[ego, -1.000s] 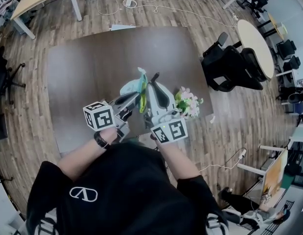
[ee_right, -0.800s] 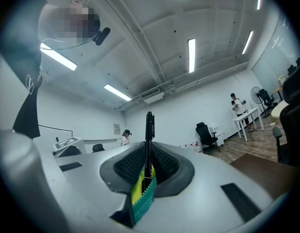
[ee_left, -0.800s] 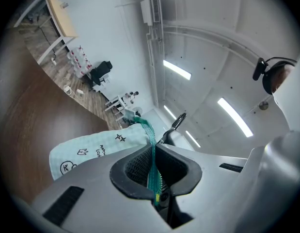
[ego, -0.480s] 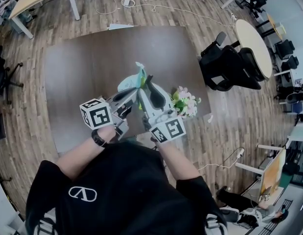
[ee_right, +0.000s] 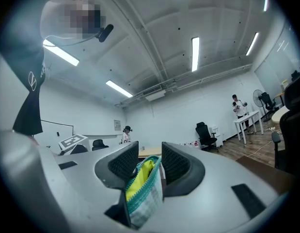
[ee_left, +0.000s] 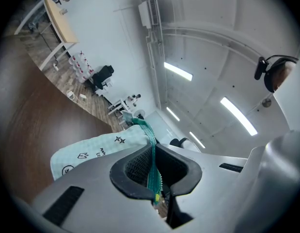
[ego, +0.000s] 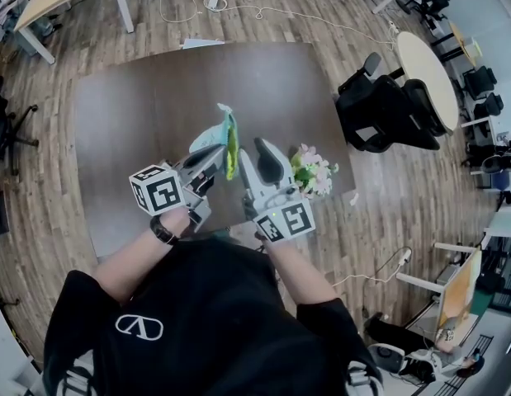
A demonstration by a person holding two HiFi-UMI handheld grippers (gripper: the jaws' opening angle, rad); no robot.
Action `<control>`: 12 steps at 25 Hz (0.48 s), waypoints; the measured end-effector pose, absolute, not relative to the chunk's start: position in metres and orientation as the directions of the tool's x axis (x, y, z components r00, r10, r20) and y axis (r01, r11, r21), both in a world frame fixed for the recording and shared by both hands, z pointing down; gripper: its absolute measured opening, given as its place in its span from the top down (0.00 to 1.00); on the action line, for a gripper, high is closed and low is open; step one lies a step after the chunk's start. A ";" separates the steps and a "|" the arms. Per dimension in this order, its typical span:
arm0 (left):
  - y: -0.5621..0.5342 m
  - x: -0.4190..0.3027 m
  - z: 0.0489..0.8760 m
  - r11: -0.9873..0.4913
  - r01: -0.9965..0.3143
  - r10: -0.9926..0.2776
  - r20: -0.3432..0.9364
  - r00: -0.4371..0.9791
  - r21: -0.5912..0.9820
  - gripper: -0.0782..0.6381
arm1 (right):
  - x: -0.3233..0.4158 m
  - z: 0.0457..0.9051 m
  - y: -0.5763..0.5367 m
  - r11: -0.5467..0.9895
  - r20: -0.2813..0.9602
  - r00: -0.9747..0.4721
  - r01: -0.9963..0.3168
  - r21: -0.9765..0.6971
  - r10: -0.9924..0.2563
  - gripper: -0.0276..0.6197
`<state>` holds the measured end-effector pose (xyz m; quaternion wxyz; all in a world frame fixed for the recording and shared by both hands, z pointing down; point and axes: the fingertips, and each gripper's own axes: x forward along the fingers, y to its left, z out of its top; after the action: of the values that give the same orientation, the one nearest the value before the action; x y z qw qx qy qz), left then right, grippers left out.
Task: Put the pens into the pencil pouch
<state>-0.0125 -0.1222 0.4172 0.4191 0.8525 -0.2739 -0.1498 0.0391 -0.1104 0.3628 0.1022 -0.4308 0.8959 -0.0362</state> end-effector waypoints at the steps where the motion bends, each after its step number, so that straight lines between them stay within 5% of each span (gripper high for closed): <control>1: -0.123 -0.016 0.421 -0.493 -0.354 -0.600 -0.016 0.800 0.795 0.86 | 0.043 0.362 -0.110 0.617 -0.154 -0.598 -0.772 -0.154 -0.787 0.75; 12: -0.138 -0.070 0.533 -0.366 -0.558 -0.679 0.197 0.708 0.745 0.86 | 0.081 0.393 -0.094 0.521 -0.061 -0.520 -0.835 -0.177 -0.852 0.75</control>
<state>-0.0697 -0.1383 0.5329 0.4193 0.8234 -0.3754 -0.0718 0.0805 -0.0937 0.3931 0.0701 -0.4851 0.8694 -0.0628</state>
